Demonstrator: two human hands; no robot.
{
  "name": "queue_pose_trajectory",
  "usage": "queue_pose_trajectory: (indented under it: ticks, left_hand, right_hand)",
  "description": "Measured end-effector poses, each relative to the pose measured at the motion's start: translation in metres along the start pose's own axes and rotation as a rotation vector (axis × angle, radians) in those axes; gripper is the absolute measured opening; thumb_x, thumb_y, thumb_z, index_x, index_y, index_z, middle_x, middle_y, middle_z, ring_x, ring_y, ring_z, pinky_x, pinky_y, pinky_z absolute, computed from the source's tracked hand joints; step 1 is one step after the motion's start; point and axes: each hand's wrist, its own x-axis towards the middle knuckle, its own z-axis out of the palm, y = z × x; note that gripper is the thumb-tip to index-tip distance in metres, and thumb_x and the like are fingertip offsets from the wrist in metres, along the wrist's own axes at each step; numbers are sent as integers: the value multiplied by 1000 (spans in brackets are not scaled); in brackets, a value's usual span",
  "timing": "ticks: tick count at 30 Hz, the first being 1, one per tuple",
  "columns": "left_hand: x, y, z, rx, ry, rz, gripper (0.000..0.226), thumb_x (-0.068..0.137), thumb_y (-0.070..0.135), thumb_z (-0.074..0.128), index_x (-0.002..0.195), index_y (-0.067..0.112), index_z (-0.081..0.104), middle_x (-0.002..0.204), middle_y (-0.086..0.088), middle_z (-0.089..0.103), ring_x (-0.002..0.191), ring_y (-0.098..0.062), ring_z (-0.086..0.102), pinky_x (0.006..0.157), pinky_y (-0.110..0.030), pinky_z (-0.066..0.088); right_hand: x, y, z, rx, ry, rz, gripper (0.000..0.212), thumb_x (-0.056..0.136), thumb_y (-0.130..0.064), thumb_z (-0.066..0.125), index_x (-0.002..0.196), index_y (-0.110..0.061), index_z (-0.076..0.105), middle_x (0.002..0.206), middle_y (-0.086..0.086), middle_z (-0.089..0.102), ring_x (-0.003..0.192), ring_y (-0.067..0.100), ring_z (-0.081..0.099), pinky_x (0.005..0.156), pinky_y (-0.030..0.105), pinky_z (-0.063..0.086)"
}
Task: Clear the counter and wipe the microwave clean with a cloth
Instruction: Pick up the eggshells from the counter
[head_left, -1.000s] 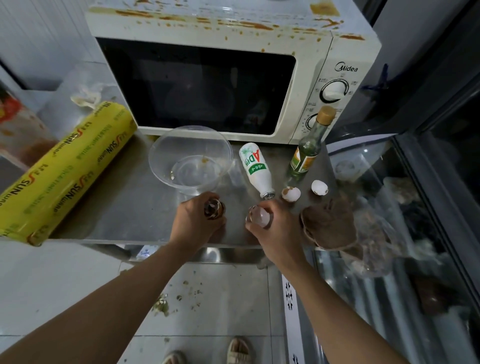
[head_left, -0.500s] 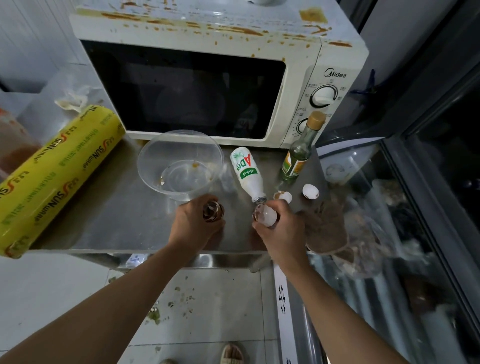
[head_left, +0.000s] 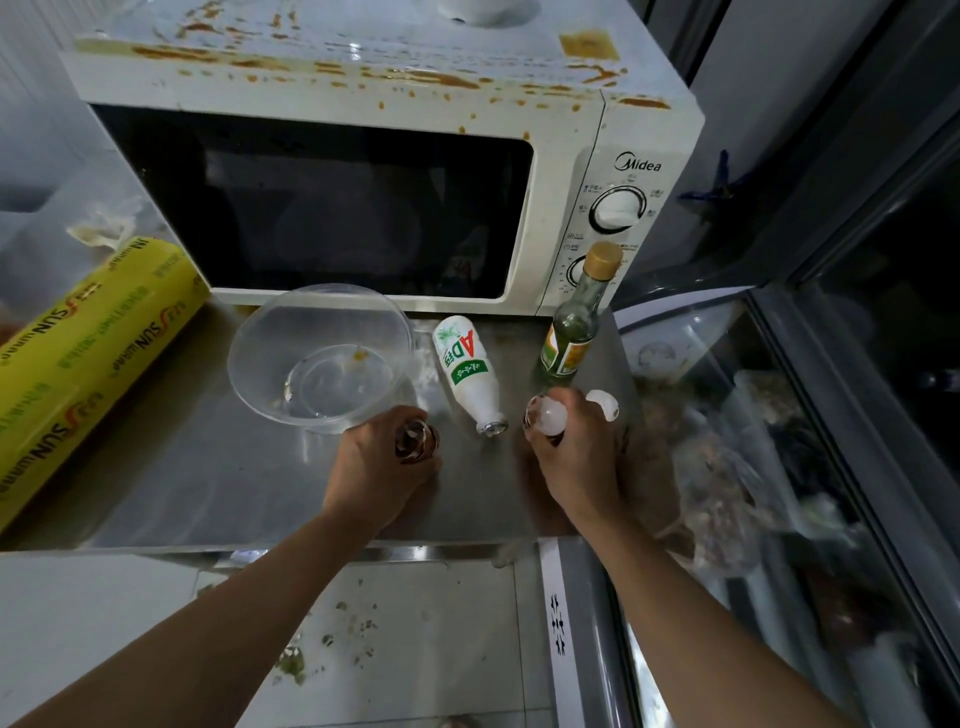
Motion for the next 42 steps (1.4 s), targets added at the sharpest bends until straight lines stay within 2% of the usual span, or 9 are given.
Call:
queue_pose_trajectory:
  ticks: [7, 11, 15, 21, 29, 32, 35, 37, 42]
  left_hand:
    - [2, 1, 5, 0, 1, -12, 46, 65, 18, 83, 108, 16, 66, 97, -5, 69, 82, -11, 56, 75, -18, 42]
    - [2, 0, 6, 14, 1, -17, 47, 65, 19, 83, 108, 17, 65, 97, -3, 69, 81, -9, 54, 68, -7, 36]
    - [3, 0, 8, 21, 5, -20, 47, 65, 19, 83, 108, 18, 65, 96, -2, 68, 80, -8, 54, 64, -4, 32]
    - [4, -1, 8, 29, -1, -3, 47, 65, 18, 83, 108, 16, 66, 97, -3, 69, 80, -7, 54, 64, 1, 31]
    - [2, 0, 6, 25, -5, 7, 47, 65, 18, 83, 109, 16, 65, 99, -4, 68, 83, -8, 54, 73, -12, 38]
    - [1, 2, 5, 33, -7, 9, 47, 66, 18, 83, 109, 16, 65, 99, -3, 68, 82, -7, 53, 70, -10, 37]
    - [1, 5, 4, 36, -6, 15, 47, 65, 17, 83, 108, 16, 65, 97, -4, 68, 80, -8, 54, 67, -8, 37]
    - [0, 6, 4, 28, 1, 19, 45, 64, 16, 83, 106, 16, 66, 94, -4, 69, 78, -9, 55, 64, -3, 34]
    - [2, 9, 4, 53, -3, 37, 45, 64, 16, 84, 105, 16, 66, 92, -3, 68, 76, -8, 54, 63, -1, 33]
  right_hand:
    - [1, 7, -3, 122, -29, -4, 35, 77, -13, 75, 107, -7, 58, 101, 5, 65, 94, 18, 59, 82, 26, 47]
    - [3, 10, -2, 149, -76, 18, 46, 75, -12, 77, 114, -7, 54, 107, 7, 62, 100, 20, 59, 89, 37, 49]
    - [9, 9, 0, 77, -135, 1, 60, 73, -17, 79, 126, -10, 51, 116, 8, 60, 108, 20, 56, 95, 35, 45]
    - [13, 9, 1, 0, -165, -62, 46, 75, -16, 77, 118, -12, 60, 112, 7, 65, 105, 22, 57, 91, 33, 46]
    - [10, 10, -3, 51, -148, -51, 37, 77, -16, 75, 112, -10, 63, 107, 6, 67, 101, 21, 60, 90, 37, 48]
    - [8, 5, -10, 87, -83, -44, 35, 78, -21, 75, 109, -12, 64, 102, 5, 69, 94, 18, 62, 84, 35, 51]
    - [10, 8, -24, 78, -1, 5, 33, 78, -34, 73, 106, -21, 63, 97, -4, 68, 85, 10, 59, 69, 19, 44]
    - [14, 17, -35, -4, 16, 52, 31, 79, -46, 68, 104, -31, 58, 93, -11, 65, 82, 9, 58, 67, 23, 46]
    - [31, 39, -46, 43, 60, 137, 31, 77, -32, 74, 102, -18, 63, 90, -6, 59, 86, 12, 55, 64, 19, 35]
